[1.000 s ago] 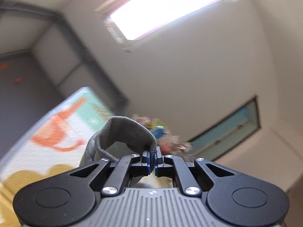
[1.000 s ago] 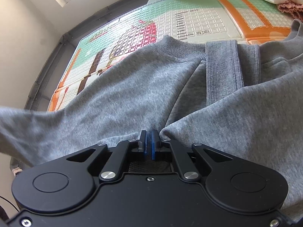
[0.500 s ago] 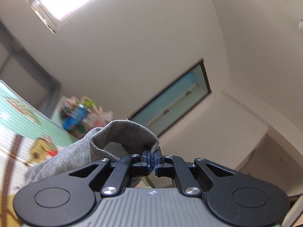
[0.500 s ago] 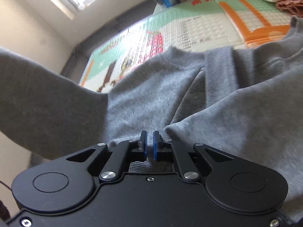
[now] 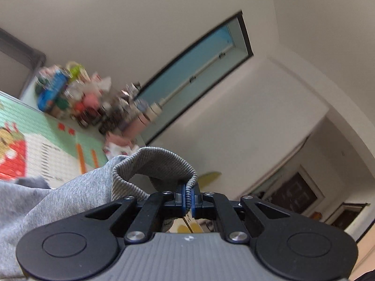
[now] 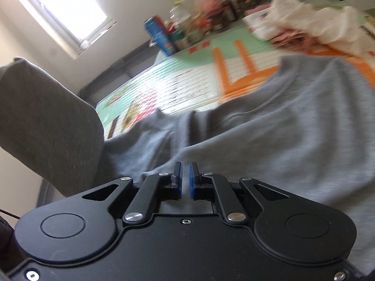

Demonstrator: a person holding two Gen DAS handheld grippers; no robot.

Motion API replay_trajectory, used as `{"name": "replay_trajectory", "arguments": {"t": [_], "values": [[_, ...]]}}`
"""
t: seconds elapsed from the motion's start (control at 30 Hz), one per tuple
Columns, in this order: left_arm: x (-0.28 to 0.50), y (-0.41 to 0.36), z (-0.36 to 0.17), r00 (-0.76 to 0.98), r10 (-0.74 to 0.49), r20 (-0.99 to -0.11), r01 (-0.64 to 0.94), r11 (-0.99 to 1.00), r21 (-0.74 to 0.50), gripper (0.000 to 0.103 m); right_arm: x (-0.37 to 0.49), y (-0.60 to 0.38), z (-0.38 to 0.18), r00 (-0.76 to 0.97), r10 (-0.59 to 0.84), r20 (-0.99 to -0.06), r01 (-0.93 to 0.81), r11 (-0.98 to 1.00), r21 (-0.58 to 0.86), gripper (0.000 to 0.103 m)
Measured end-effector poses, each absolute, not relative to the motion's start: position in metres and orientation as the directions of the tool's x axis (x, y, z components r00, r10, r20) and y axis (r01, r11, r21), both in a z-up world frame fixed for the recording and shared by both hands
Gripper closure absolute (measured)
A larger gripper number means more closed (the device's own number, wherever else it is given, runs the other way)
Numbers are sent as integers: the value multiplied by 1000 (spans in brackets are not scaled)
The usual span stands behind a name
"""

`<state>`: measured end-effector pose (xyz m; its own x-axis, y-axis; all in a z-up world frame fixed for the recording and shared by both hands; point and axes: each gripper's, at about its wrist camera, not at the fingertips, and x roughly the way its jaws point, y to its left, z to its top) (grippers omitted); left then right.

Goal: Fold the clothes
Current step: 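Lift the cuff with the left gripper and carry it across the body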

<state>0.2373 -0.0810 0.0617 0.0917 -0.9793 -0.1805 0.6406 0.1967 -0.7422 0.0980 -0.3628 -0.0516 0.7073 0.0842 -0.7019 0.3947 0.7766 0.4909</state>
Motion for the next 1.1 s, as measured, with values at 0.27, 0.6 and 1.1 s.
{"name": "replay_trajectory", "arguments": {"t": [0.27, 0.6, 1.1], "values": [[215, -159, 65, -8, -981, -194, 655, 142, -742, 98, 27, -419, -41, 707, -3, -707, 487, 727, 484, 97], [183, -268, 51, -85, -952, -293, 647, 171, -743, 98, -48, -477, -29, 714, -94, -694, 562, 667, 489, 97], [146, -392, -30, 37, -804, -593, 633, 478, -609, 97, -116, -533, -47, 693, -121, -711, 623, 597, 506, 97]]}}
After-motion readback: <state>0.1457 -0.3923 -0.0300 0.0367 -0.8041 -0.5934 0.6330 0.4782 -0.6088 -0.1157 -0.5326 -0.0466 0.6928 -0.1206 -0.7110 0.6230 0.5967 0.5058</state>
